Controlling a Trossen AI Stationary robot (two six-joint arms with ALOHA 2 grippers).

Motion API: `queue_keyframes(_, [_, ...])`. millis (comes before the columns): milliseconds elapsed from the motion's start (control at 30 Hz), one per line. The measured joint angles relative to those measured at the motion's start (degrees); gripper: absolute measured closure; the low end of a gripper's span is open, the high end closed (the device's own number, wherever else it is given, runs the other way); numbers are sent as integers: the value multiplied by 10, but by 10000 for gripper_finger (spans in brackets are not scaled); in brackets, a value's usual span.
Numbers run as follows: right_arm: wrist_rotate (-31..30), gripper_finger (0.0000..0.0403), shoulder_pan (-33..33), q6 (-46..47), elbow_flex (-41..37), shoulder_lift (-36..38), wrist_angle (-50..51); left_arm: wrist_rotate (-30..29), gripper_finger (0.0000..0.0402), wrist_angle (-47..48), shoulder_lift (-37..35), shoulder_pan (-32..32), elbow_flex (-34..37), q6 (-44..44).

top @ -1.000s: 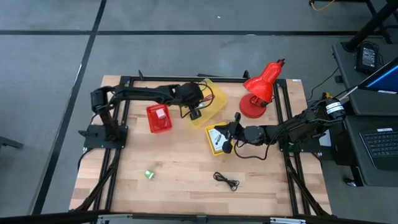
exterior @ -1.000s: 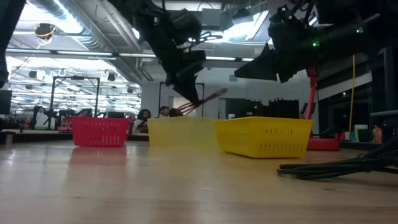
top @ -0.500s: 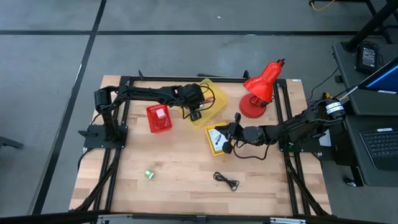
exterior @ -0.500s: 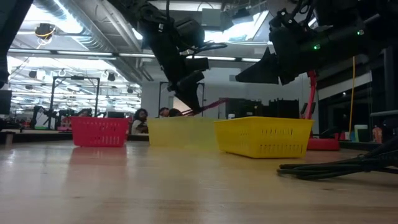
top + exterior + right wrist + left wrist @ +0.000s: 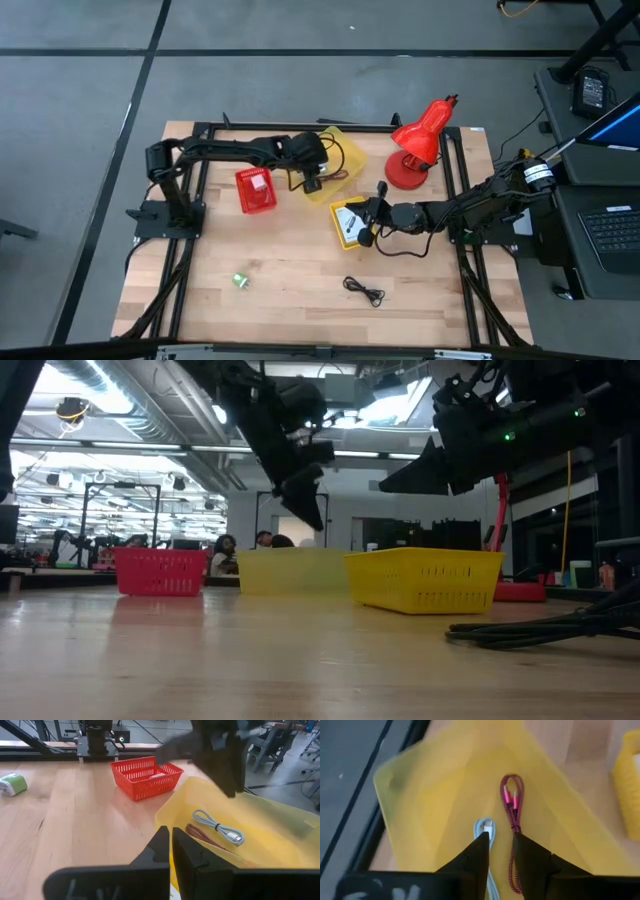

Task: Pick and place items into bin
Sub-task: Put the green charger adapter into the red bin

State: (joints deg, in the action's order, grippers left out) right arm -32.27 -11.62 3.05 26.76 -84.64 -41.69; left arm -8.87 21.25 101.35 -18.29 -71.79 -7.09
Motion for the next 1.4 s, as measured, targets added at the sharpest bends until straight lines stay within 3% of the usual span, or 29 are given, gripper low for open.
queue_keyframes(233, [0,398,0,-8,0,0,0,60,368,-12,-83,16,21,-32])
queue_keyframes(433, [0,398,0,-33,0,0,0,70,398,-73,-185,44,139,-2])
queue_keyframes(600, [0,398,0,-57,0,0,0,52,398,-123,-282,86,244,39])
queue_keyframes(833, [1,398,0,-83,0,0,0,-9,398,-116,-387,177,311,63])
queue_keyframes(1133, [4,398,2,-82,0,0,0,-49,398,-112,-413,305,322,69])
queue_keyframes(1400, [4,398,3,-63,0,0,4,-69,398,-59,-405,383,316,152])
